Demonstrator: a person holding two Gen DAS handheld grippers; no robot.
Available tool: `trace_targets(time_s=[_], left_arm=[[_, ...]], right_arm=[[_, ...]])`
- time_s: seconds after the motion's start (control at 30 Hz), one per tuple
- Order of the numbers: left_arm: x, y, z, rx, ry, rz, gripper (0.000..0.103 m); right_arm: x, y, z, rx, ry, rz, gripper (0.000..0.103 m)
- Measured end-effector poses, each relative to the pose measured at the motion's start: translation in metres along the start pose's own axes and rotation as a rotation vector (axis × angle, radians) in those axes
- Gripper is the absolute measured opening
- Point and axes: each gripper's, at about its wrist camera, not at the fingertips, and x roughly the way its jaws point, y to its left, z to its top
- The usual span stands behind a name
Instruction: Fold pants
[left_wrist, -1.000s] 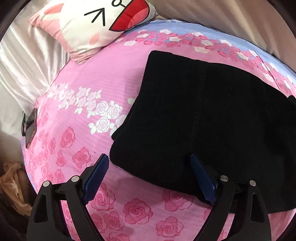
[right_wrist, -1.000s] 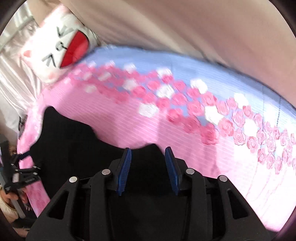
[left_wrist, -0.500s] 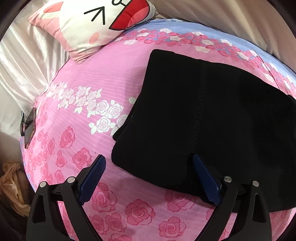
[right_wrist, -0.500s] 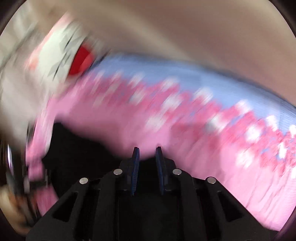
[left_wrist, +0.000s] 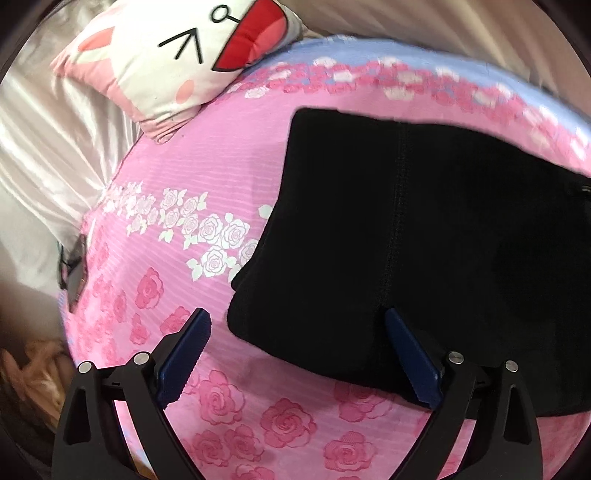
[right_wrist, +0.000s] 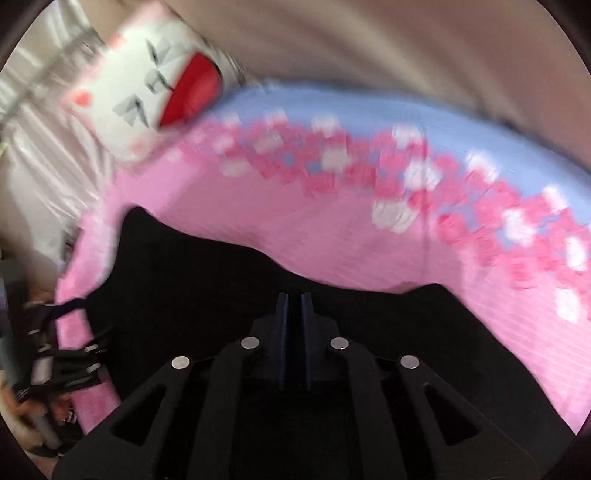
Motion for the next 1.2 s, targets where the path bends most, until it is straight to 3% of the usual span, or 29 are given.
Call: trace_targets(time_s=[0.07,0.13,0.2,0.3,0.4,0.47,0.5,0.57,0.63,0.67,0.7,0.8,0.87,0.93,1.0,1.07,1.2], left_arm=[[0.0,0.0,0.002,0.018,0.0,0.019,0.098],[-0.006,0.002,0.006,0.02,-0.005,0.018,0.097],[-0.022,0.001,0.014,0.023,-0.074,0.056,0.093],[-0.037,-0.014,0.04,0.048,-0.16,0.086,0.096],[-0.004,-0.031,0.074,0.065,-0.152,0.145,0.097],[0.026,-0.028,0.089,0.053,-0.102,0.176,0.098],[0.033,-0.025,0.093,0.038,-0.1,0.161,0.098],[0.037,-0.016,0.103,0.013,-0.126,0.16,0.098],[0.041,-0.016,0.108,0.041,-0.132,0.261,0.098],[0.042,-0.015,0.109,0.05,-0.118,0.298,0.098],[0.038,-0.012,0.11,0.033,-0.109,0.272,0.098],[0.005,-0.008,0.106,-0.036,-0.161,0.287,0.097],[-0.034,-0.014,0.097,-0.077,-0.224,0.275,0.097],[-0.073,-0.03,0.081,-0.095,-0.273,0.2,0.097],[-0.109,-0.062,0.061,-0.073,-0.295,0.113,0.097],[-0.13,-0.097,0.044,-0.035,-0.292,0.056,0.097],[-0.166,-0.178,0.009,0.062,-0.249,-0.053,0.097]], right_arm=[[-0.024,0.008,-0.003,-0.003,-0.012,0.07,0.008],[-0.045,0.014,-0.015,-0.036,-0.071,0.079,0.007],[-0.054,-0.011,-0.036,0.033,-0.059,0.044,0.008],[-0.085,-0.057,-0.069,0.175,-0.086,0.018,0.009],[-0.098,-0.067,-0.085,0.193,-0.085,-0.001,0.009],[-0.102,-0.082,-0.098,0.195,-0.076,-0.063,0.009],[-0.094,-0.093,-0.104,0.231,-0.06,-0.122,0.009],[-0.107,-0.134,-0.127,0.36,-0.093,-0.09,0.001],[-0.131,-0.158,-0.146,0.428,-0.098,-0.115,0.0],[-0.141,-0.16,-0.152,0.448,-0.1,-0.133,0.006],[-0.158,-0.164,-0.161,0.445,-0.1,-0.157,0.008],[-0.212,-0.191,-0.195,0.495,-0.138,-0.262,0.013],[-0.255,-0.232,-0.232,0.601,-0.177,-0.378,0.043],[-0.306,-0.279,-0.277,0.715,-0.23,-0.559,0.064],[-0.342,-0.323,-0.312,0.759,-0.216,-0.671,0.068],[-0.359,-0.353,-0.325,0.74,-0.188,-0.706,0.068],[-0.355,-0.393,-0.316,0.627,-0.184,-0.664,0.067]])
